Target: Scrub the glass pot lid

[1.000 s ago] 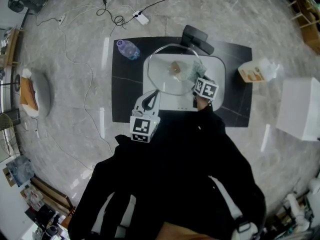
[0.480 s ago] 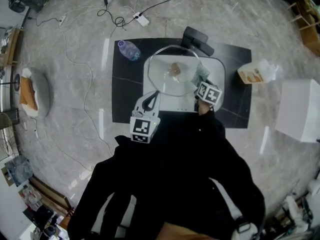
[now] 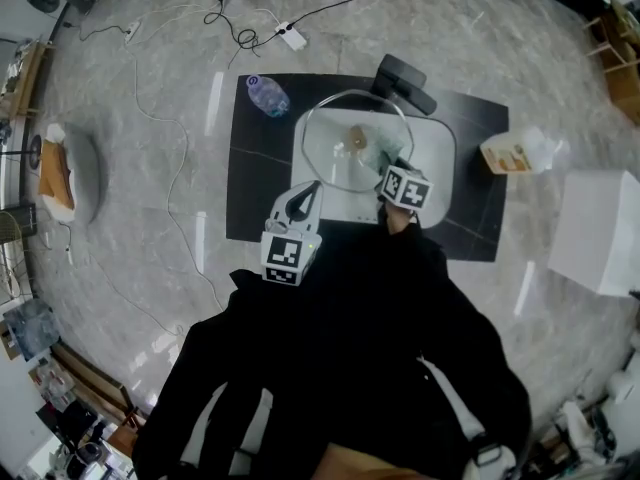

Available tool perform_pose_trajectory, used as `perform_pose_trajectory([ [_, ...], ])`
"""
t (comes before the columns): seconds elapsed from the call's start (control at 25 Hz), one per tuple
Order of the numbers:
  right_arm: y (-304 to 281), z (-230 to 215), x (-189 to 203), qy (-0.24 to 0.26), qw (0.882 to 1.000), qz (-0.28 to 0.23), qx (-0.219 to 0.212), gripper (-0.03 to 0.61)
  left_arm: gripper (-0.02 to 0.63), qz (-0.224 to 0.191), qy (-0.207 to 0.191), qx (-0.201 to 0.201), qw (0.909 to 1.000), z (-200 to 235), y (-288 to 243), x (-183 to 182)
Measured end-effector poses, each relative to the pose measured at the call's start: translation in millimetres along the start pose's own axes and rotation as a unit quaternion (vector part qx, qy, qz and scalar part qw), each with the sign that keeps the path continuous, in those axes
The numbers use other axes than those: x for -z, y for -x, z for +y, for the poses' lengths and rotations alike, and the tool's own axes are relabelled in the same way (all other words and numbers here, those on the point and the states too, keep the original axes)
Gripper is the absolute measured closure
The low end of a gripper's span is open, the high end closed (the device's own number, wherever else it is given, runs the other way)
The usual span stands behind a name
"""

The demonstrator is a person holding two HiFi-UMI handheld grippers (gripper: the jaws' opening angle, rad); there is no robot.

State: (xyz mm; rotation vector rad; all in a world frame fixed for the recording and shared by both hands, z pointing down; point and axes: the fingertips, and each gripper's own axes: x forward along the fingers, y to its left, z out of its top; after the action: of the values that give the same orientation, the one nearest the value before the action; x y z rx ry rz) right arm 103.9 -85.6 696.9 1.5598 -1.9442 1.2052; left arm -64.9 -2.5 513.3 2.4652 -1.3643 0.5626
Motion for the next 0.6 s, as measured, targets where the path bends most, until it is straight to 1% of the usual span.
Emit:
perform_pose_trajectory([
  [0.16, -11.6, 29.5, 1.2, 0.008, 0.999, 0.003, -0.033, 0.512, 0.619, 0.003, 0.001, -0.005, 1.0000, 2.0, 3.8, 3.6],
  [0.36, -26.6, 65.8, 13.8, 0.017, 0.997, 0.022, -0.065, 0.512, 0.619, 0.007, 0.000, -0.010, 0.9999, 4.9, 8.7, 6.1],
  [0.52, -36.8, 97.5, 28.0, -0.001, 0.992, 0.043, -0.117, 0.512, 0.620, 0.010, 0.002, -0.015, 0.9998, 7.1, 11.5, 7.8],
  [0.6, -44.0, 108.1, 34.6, -0.011, 0.990, 0.054, -0.134, 0.512, 0.619, 0.010, 0.004, -0.017, 0.9998, 8.6, 11.5, 8.2],
])
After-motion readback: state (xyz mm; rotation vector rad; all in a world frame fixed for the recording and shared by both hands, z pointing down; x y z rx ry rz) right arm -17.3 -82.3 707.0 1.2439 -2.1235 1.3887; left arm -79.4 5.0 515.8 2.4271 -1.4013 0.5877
